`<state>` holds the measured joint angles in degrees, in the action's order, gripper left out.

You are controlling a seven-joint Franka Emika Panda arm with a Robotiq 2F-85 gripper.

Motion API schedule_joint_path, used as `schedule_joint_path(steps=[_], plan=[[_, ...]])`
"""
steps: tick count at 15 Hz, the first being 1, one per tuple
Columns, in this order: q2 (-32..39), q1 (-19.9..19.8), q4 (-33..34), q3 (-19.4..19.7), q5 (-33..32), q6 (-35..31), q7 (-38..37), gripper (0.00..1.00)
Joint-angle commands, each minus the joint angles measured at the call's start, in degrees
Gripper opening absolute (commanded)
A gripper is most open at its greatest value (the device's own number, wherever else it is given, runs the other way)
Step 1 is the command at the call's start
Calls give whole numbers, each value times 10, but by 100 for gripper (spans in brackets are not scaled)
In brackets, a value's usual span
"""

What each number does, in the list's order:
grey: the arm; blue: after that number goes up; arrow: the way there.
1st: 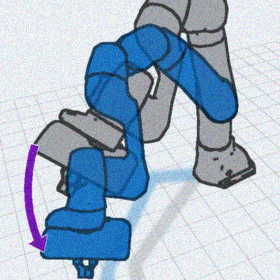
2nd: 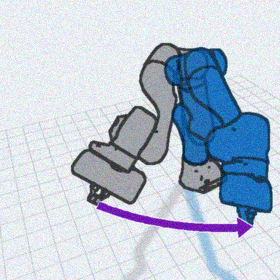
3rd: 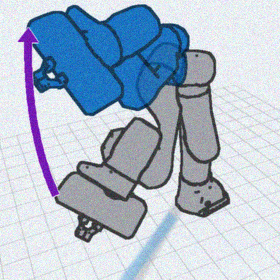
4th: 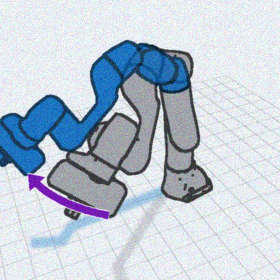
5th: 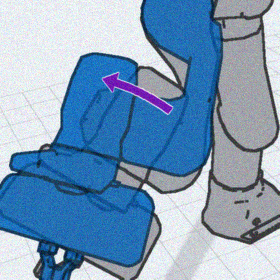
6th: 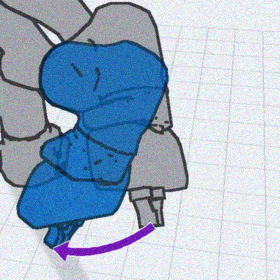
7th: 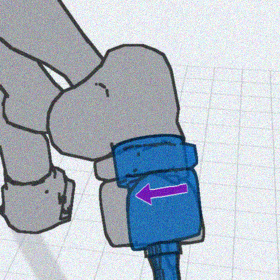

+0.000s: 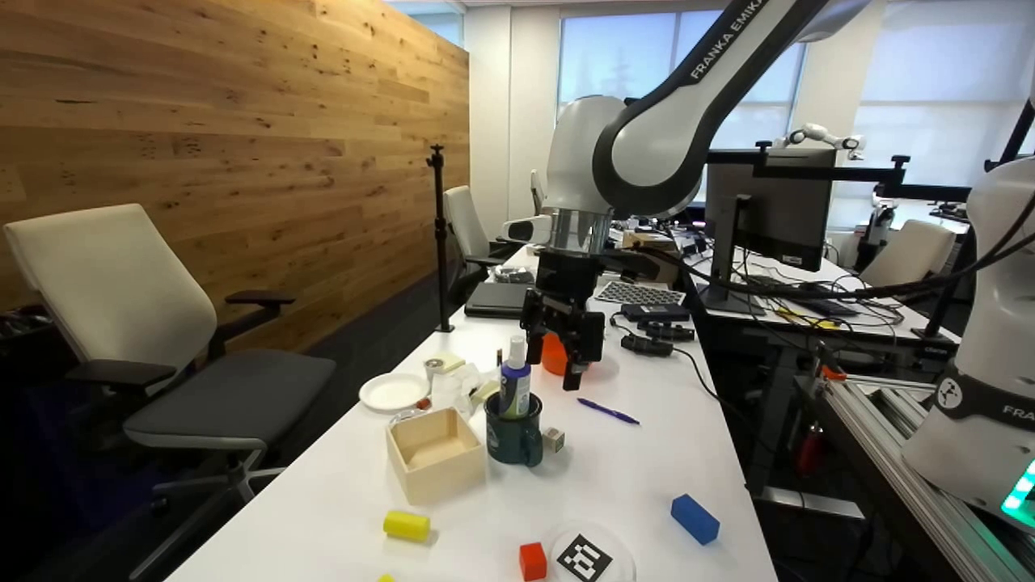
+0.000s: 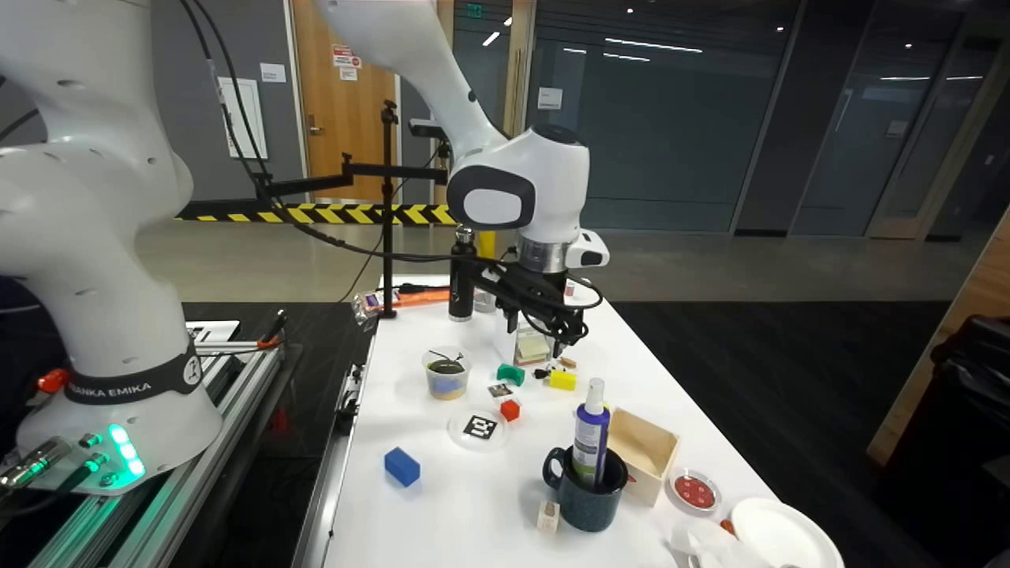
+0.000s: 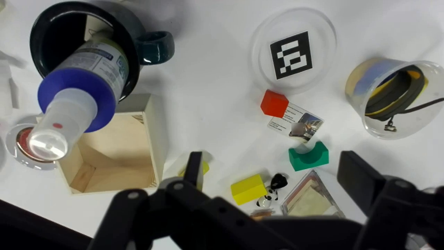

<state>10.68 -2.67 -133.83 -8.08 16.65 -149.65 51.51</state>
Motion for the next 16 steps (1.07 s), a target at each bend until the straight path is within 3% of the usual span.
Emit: schedule_joint_path(steps=[1,4,9,16], plan=[[14,19,11,7,-8,-8,-122,100],[28,34,7,12,-53,-25,-214,100],[39,58,-12,4,-125,2,-294,100],[25,87,-52,-30,-114,31,-337,100]])
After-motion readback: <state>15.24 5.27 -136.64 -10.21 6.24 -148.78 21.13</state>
